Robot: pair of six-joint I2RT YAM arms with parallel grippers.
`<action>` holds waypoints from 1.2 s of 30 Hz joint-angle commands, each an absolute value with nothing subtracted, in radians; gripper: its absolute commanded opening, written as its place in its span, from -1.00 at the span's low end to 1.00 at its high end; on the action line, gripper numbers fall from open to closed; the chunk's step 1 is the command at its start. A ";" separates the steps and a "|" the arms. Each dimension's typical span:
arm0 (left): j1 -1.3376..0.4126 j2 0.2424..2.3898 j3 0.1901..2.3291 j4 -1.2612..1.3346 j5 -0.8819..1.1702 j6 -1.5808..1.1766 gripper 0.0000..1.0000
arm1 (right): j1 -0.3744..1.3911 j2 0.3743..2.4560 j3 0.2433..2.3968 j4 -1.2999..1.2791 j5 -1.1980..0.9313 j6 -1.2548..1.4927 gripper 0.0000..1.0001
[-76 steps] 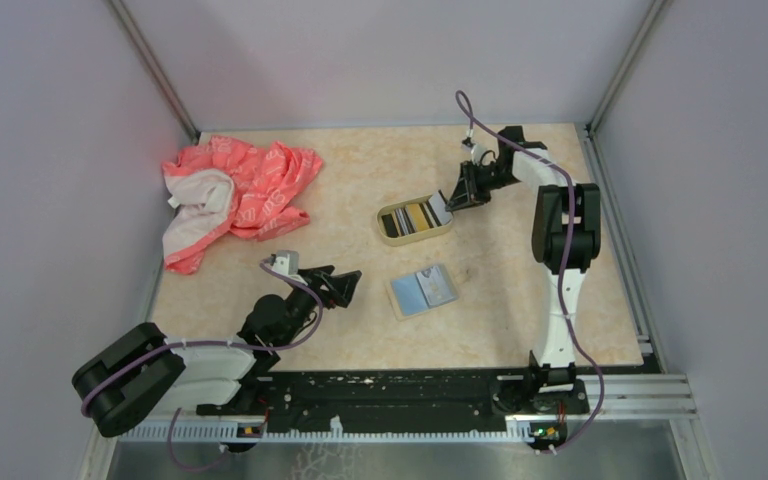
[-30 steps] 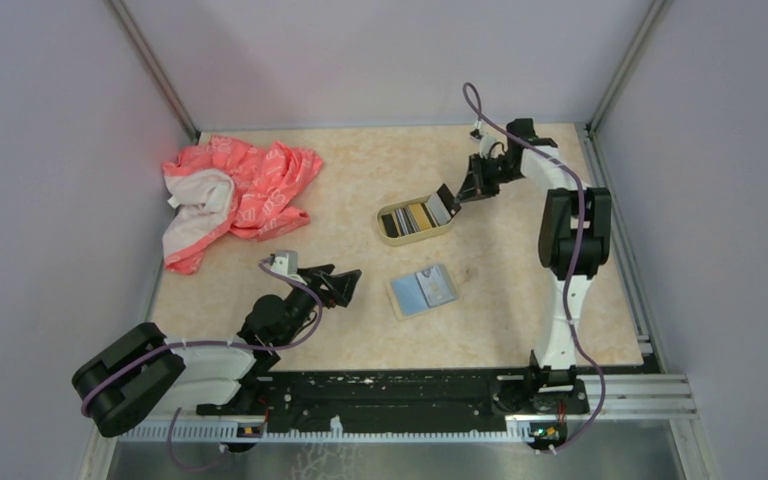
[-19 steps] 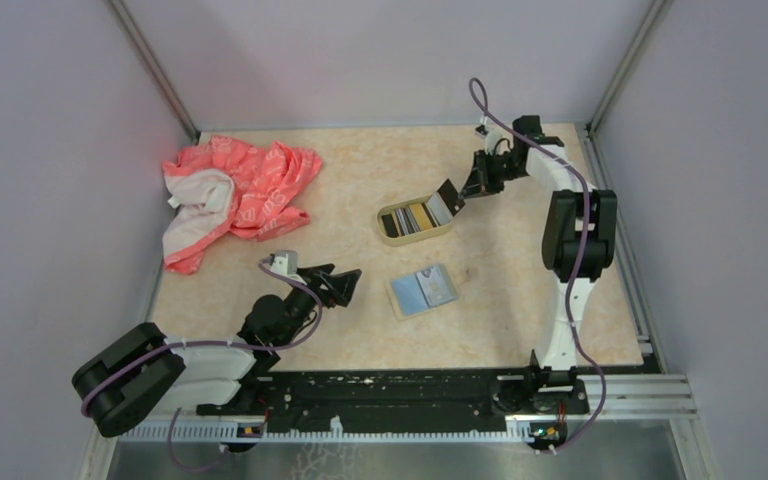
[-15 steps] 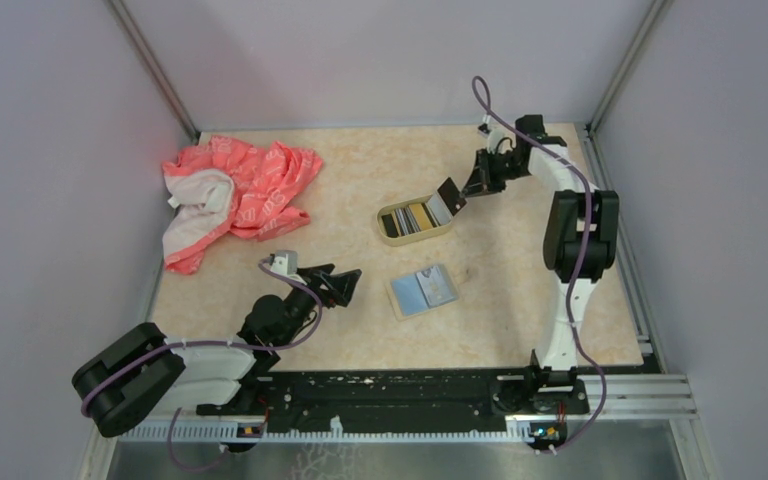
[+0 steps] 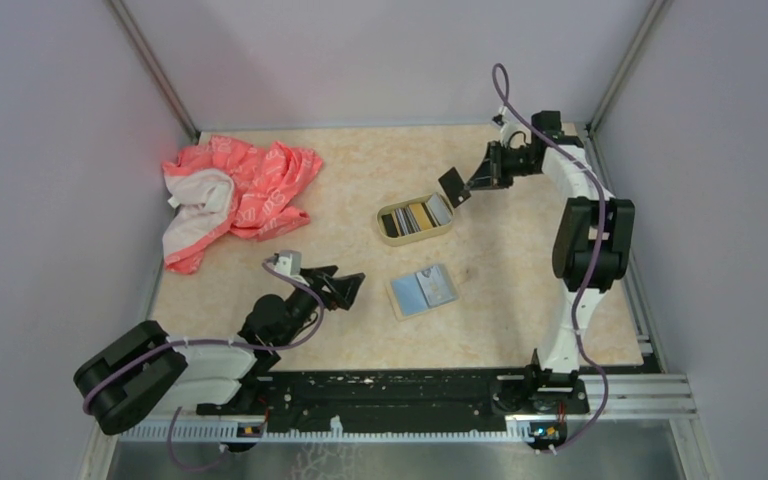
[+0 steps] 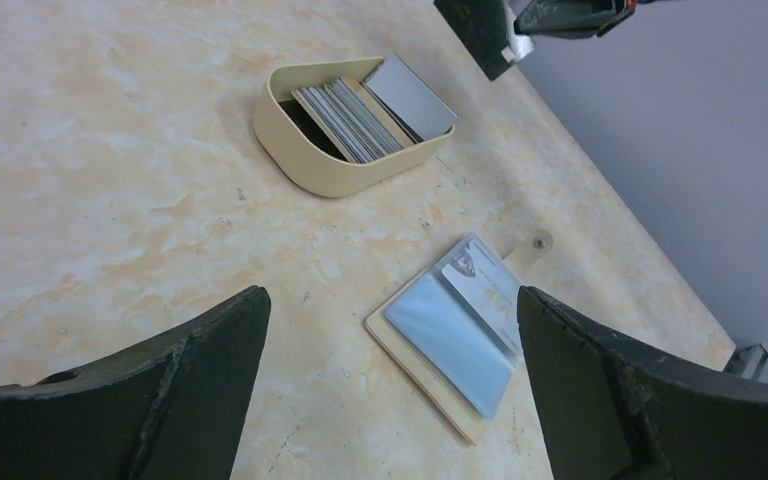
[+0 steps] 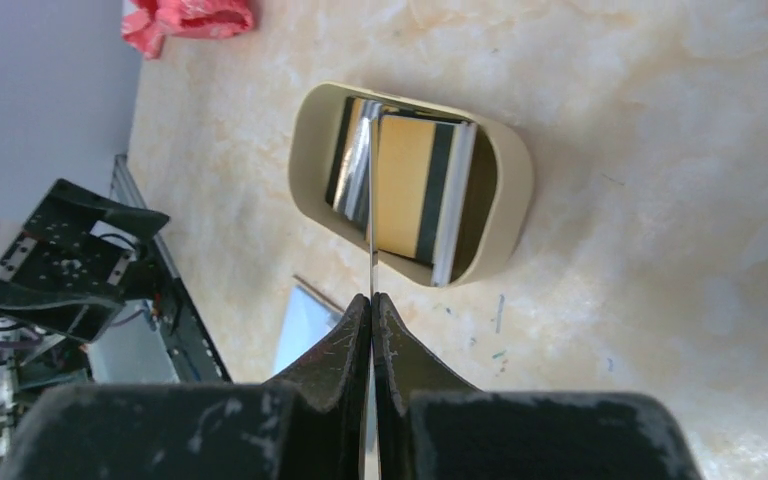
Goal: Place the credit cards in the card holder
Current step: Pick up the credit card from the storage box, then insert the credit card into the card slot.
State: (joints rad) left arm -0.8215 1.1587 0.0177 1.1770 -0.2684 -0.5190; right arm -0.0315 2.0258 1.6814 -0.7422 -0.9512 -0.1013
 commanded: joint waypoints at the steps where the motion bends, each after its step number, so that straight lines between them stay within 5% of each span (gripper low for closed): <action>1: -0.815 1.183 0.007 1.234 -0.128 -0.478 0.97 | -0.035 1.912 1.642 -0.654 -1.096 -0.026 -1.00; 18: -0.793 1.528 0.169 1.793 0.220 -0.700 0.96 | 0.107 1.544 1.044 0.013 -1.455 0.430 -1.00; 29: -0.796 1.620 0.318 1.793 0.198 -0.715 0.88 | 0.195 1.534 0.997 0.091 -1.471 0.456 -1.00; 36: -0.795 1.666 0.389 1.793 0.209 -0.775 0.58 | 0.217 1.531 0.997 0.065 -1.463 0.415 -1.00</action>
